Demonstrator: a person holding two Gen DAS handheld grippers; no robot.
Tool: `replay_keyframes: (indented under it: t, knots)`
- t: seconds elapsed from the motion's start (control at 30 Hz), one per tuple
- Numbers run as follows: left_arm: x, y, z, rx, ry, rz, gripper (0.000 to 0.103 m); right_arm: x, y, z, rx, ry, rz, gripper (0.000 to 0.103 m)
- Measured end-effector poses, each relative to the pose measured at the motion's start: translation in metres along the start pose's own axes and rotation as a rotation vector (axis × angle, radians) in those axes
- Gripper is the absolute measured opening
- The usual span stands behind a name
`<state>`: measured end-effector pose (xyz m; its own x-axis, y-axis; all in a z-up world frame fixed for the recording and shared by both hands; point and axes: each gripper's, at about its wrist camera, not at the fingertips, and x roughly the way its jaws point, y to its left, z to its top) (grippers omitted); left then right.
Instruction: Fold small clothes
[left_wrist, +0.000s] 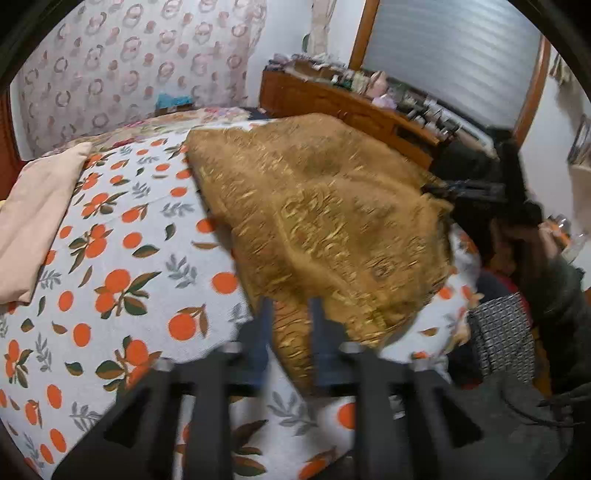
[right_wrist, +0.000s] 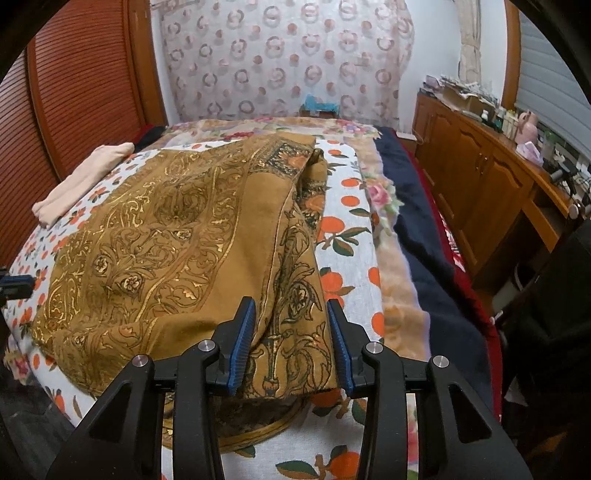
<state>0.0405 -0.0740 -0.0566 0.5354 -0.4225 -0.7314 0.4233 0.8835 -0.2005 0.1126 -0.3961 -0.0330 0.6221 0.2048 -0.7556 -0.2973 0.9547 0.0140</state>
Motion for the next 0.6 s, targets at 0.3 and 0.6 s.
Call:
replay_keyframes:
  t: [0.3,0.6]
  knots:
    - [0.025,0.007,-0.011,-0.056,0.056,-0.024,0.048,-0.002,0.003,-0.001,0.006,-0.011,0.000,0.039]
    - [0.003,-0.003,-0.020,-0.039,0.021,-0.118,0.000,0.003,0.001,-0.003,0.006,0.006,-0.004,0.039]
